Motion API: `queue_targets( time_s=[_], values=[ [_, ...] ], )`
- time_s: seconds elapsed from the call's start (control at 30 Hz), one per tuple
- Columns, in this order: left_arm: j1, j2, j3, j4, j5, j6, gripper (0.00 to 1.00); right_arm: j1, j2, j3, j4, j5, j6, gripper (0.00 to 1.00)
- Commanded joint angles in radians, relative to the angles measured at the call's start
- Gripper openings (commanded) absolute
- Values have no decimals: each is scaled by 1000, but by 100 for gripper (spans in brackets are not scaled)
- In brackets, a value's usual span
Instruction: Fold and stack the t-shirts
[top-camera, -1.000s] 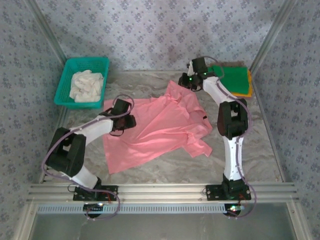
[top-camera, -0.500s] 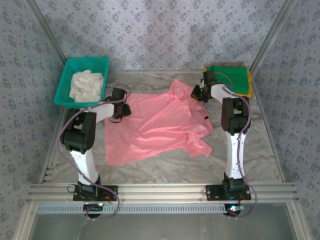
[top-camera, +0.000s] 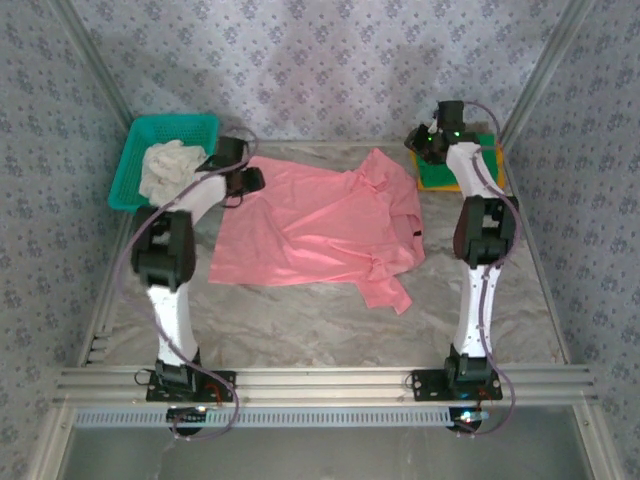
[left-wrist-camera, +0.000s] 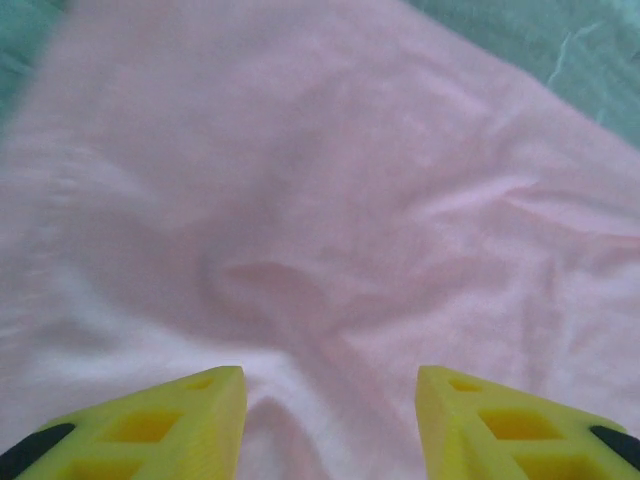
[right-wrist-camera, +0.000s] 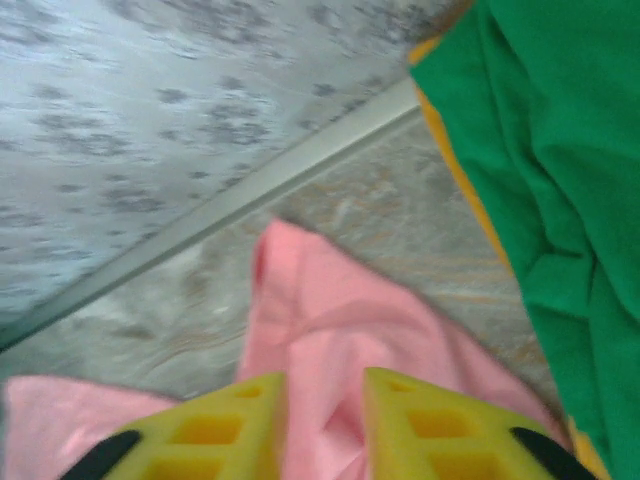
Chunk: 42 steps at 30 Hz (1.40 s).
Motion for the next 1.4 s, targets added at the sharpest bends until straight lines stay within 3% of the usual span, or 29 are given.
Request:
queue_targets(
  time_s=[0.0,0.13,0.2,0.3,0.4,0.53,0.63,0.73,1.0,1.13,1.23,1.27,1.37],
  values=[
    [37,-343,-201,-31,-15,-18,52,50,-300,-263,-11,-61,-57,38],
    [27,-623,-464,-242,-21,-66,59,148,-764,-851,158,36,-70,52],
    [33,-766,-596,-377,-46,-91,69,228,-982,-1085,130,122,-103,63],
    [81,-882,-733,-481,-41,-102,74,250,-1205,-1251,-73,122,-121,65],
    [137,-879,-796,-457,43,-96,74,221,-1314,-1328,-246,86,-98,66],
    [174,-815,-832,-354,118,-129,74,257,-1315,-1389,-354,40,-61,69],
    [174,-763,-882,-225,136,-153,73,263,-1268,-1462,-306,15,63,70],
    [167,-732,-904,-159,129,-150,73,267,-1199,-1507,-257,51,52,70],
    [169,-674,-925,-27,108,-110,65,251,-1087,-1568,16,-22,68,66],
    [171,-608,-897,2,99,-91,60,248,-1060,-1550,63,-8,67,55],
    [180,-563,-871,-5,93,-85,48,235,-1059,-1542,78,-1,67,37],
    [180,-552,-861,-10,91,-81,39,232,-1064,-1538,77,4,67,33],
    [183,-528,-860,0,73,-74,29,220,-1077,-1538,85,8,67,23]
  ],
)
